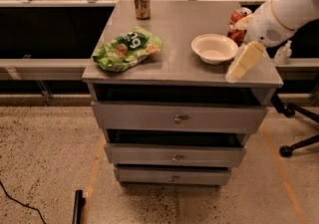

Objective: Move paper bowl near green rice chip bag

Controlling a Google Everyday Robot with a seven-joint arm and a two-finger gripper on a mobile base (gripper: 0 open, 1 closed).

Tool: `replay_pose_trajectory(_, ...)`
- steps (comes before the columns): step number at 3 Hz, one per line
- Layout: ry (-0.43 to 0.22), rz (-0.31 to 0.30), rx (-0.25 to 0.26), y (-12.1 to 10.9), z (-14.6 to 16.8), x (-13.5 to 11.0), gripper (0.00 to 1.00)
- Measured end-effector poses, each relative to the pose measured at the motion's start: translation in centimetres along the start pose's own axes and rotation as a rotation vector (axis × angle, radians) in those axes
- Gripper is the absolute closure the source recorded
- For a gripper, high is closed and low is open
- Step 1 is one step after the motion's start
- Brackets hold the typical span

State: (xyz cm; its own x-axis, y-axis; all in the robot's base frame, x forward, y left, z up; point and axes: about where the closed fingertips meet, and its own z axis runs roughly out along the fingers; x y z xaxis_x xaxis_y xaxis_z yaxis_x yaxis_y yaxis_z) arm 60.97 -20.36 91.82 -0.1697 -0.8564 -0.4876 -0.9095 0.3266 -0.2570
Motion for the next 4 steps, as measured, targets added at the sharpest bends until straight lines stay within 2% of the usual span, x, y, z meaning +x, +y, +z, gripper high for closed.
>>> replay_pose_trajectory(1,-0.059,-0.031,0.011,-4.0,4.2,-1.8,0.0)
replay_pose_trajectory(2,-0.078,-0.035,-0.02,-5.1,7.9,-2.4,0.12)
replay_pose_trajectory(3,-0.065,-0.032,-0.058,-4.9,10.9,-1.9,0.36)
replay_pose_trajectory(4,-0.049,-0.026,-0.068,-4.9,11.9,-1.4,0.59)
